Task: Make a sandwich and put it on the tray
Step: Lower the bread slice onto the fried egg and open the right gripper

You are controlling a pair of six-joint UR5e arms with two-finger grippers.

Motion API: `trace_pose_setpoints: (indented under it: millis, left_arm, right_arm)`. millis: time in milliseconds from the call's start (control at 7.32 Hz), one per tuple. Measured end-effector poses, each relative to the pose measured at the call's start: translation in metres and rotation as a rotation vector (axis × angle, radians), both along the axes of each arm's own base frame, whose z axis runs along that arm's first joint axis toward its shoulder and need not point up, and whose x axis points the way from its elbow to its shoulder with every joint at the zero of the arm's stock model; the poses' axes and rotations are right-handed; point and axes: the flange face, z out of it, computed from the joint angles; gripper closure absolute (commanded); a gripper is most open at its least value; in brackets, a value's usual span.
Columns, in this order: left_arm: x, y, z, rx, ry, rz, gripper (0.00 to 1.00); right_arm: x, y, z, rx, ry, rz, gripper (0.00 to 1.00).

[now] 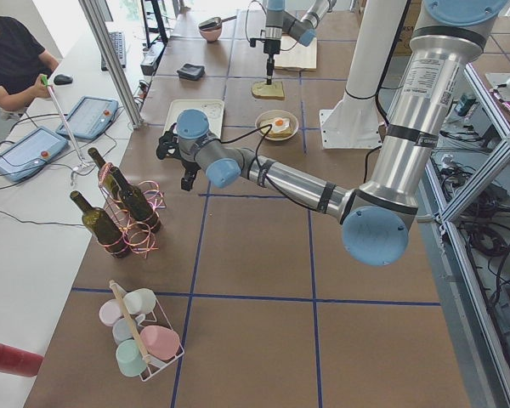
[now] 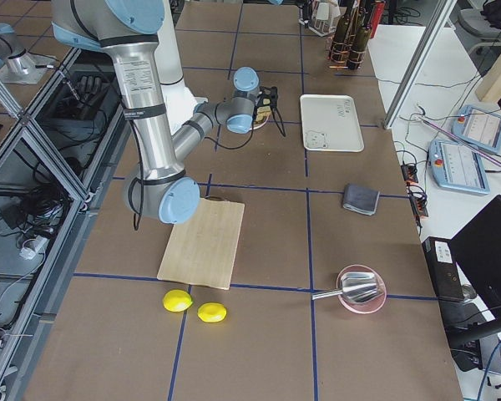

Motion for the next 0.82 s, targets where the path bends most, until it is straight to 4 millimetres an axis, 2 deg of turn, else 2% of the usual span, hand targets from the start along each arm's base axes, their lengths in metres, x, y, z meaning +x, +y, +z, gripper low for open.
trace_pose_setpoints:
  millis: [137,273,547,683,820]
  left_arm:
    - [0.000,0.000,0.000,0.000,0.000,0.000,0.00]
    - [0.000,0.000,0.000,-0.001,0.000,0.000,0.00]
    - [0.000,0.000,0.000,-0.001,0.000,0.000,0.00]
    - [0.000,0.000,0.000,0.000,0.000,0.000,0.00]
    - [0.000,0.000,0.000,0.001,0.000,0.000,0.00]
  right_arm:
    - [-0.035,0.016,-0.009,0.001,0.002,0.014,1.00]
    - [-0.055,0.027,-0.010,0.002,0.009,0.016,1.00]
    - [-0.075,0.037,-0.003,-0.002,0.030,0.011,1.00]
    - [-0.079,0.039,-0.001,-0.004,0.036,0.009,0.90]
    - [-0.082,0.039,-0.003,-0.003,0.034,0.007,0.37]
